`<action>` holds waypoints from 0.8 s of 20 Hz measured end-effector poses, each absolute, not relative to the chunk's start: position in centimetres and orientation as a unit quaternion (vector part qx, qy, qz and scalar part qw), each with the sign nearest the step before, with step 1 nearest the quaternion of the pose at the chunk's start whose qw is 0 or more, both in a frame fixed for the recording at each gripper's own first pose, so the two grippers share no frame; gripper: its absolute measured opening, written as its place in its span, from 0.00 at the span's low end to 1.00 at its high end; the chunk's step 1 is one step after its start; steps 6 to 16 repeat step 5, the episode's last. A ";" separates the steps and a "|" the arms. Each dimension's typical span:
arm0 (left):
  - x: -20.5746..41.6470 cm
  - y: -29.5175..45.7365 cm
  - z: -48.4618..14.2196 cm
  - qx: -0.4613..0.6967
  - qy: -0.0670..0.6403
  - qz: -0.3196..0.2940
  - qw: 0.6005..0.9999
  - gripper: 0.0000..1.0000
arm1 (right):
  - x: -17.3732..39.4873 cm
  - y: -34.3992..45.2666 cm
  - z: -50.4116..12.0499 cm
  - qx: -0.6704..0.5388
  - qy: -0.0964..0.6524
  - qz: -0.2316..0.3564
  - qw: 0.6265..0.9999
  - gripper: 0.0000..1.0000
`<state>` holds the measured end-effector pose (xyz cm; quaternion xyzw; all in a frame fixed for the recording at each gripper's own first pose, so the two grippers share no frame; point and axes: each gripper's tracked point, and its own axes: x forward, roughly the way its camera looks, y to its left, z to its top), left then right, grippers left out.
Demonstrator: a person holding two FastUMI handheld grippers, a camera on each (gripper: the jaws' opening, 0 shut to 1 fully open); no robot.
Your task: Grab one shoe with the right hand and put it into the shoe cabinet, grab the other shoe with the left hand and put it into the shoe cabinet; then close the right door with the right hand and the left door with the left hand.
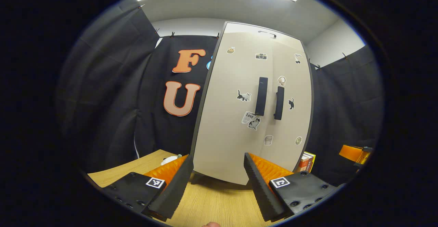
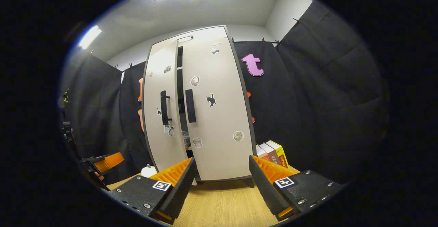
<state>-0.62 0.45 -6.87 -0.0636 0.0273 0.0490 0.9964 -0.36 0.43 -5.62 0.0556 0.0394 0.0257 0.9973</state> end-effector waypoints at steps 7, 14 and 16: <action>-0.5 0.2 -6.7 -0.060 0.027 0.047 0.997 0.96 | -0.1 0.6 -5.8 0.061 0.041 0.027 0.997 0.94; -0.5 0.2 -6.7 -0.060 0.027 0.047 0.997 0.96 | -0.1 0.6 -5.8 0.061 0.041 0.027 0.997 0.94; -0.5 0.2 -6.7 -0.060 0.027 0.047 0.997 0.96 | -0.1 0.6 -5.8 0.061 0.041 0.027 0.997 0.94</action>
